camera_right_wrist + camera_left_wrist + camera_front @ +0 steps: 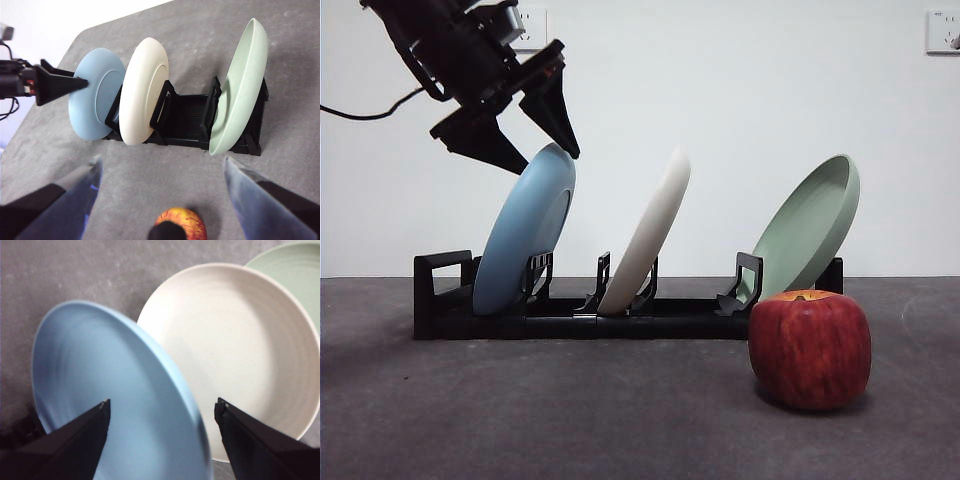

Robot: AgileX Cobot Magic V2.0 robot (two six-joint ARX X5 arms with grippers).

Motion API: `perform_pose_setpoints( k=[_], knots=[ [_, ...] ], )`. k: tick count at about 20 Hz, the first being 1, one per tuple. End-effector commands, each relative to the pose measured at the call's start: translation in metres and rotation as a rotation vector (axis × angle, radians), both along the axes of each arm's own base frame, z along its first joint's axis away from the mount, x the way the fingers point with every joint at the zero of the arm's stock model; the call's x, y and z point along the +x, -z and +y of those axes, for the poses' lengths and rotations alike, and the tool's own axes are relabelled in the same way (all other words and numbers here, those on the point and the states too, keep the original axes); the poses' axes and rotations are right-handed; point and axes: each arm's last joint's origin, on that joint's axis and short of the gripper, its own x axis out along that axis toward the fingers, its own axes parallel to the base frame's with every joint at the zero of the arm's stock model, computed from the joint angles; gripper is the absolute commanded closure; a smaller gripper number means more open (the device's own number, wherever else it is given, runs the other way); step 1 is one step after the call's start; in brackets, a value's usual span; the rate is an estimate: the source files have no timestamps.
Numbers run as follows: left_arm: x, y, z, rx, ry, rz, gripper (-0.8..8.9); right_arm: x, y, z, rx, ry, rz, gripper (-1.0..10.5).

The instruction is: Take the blue plate from the plate rack,put the plate on the table,take the apple from the table,put the apple in the plate

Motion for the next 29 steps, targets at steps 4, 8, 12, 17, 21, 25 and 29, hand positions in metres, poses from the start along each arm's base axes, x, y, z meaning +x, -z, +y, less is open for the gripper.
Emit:
perform_pose_setpoints(
  k=[4,8,12,17,21,25,29],
  knots=[
    [-0.001,0.004,-0.001,0.015,0.018,0.014,7.61,0.000,-0.001,0.000,-0.007,-0.002,-0.009,5.4],
    [0.000,0.003,-0.001,0.012,0.023,0.007,8.21,0.000,-0.001,0.000,-0.007,-0.002,-0.010,5.4],
    [-0.001,-0.017,-0.003,-0.034,0.068,0.018,8.21,0.000,-0.001,0.000,-0.007,-0.002,-0.010,5.4],
    [-0.017,-0.081,-0.007,-0.036,0.129,0.020,8.21,0.000,-0.001,0.000,-0.007,-0.003,-0.009,5.4],
    [-0.061,-0.127,-0.011,0.002,0.238,-0.049,8.21,0.000,-0.001,0.000,-0.005,-0.006,-0.009,5.4],
    [-0.125,-0.158,-0.008,0.163,0.245,-0.137,8.21,0.000,-0.001,0.000,-0.005,-0.006,-0.006,5.4],
    [-0.182,-0.177,-0.001,0.259,0.238,-0.188,8.21,-0.002,0.001,0.000,-0.006,-0.007,0.027,5.4]
  ],
)
